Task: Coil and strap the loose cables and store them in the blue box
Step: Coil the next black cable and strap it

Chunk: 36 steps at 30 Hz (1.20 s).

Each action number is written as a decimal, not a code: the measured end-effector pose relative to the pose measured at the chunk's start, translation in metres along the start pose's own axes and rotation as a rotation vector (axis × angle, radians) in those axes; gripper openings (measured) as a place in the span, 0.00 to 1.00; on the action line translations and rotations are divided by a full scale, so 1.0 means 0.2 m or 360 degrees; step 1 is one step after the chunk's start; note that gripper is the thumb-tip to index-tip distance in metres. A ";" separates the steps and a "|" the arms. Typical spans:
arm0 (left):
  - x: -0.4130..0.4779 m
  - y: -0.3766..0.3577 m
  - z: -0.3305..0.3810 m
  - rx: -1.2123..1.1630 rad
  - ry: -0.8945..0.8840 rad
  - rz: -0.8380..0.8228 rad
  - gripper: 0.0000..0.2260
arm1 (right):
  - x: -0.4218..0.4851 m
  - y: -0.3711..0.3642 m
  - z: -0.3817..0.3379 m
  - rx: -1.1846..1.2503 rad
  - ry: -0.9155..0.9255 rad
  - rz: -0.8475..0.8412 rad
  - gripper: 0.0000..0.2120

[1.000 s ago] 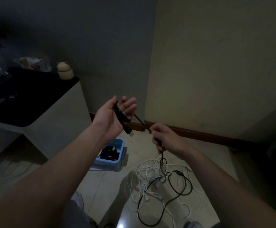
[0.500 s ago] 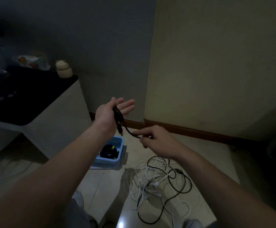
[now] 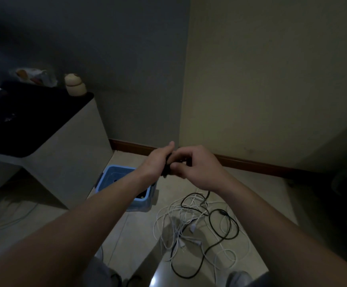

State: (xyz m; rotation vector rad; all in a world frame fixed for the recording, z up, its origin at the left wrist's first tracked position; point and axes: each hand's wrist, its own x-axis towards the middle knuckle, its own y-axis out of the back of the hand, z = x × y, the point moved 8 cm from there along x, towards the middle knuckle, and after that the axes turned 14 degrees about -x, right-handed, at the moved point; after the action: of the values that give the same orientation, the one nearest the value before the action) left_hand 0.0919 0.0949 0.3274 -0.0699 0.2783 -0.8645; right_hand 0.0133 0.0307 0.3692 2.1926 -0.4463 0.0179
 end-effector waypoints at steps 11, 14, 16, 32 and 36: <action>-0.05 -0.15 -0.06 -0.0309 0.0373 -0.0620 0.26 | -0.01 0.15 0.13 0.0163 -0.0211 0.0358 0.13; -0.07 -0.17 -0.05 -0.0280 0.0416 -0.0655 0.22 | 0.00 0.16 0.13 0.0244 -0.0117 0.0319 0.12; -0.09 -0.19 -0.05 -0.0309 0.0452 -0.0688 0.21 | 0.00 0.17 0.14 0.0296 -0.0105 0.0297 0.12; -0.09 -0.12 0.09 -0.1056 0.0387 -0.0428 0.20 | -0.06 -0.19 0.25 0.0913 -0.0607 -0.0329 0.14; -0.04 -0.04 0.12 -0.1222 0.0300 -0.0249 0.20 | -0.06 -0.21 0.19 0.0844 -0.0552 -0.0325 0.10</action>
State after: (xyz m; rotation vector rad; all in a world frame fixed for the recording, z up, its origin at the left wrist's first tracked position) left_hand 0.0870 0.0949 0.3529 -0.7342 0.7798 -0.8790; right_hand 0.0091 0.0277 0.3114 2.7698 -0.4411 -0.4022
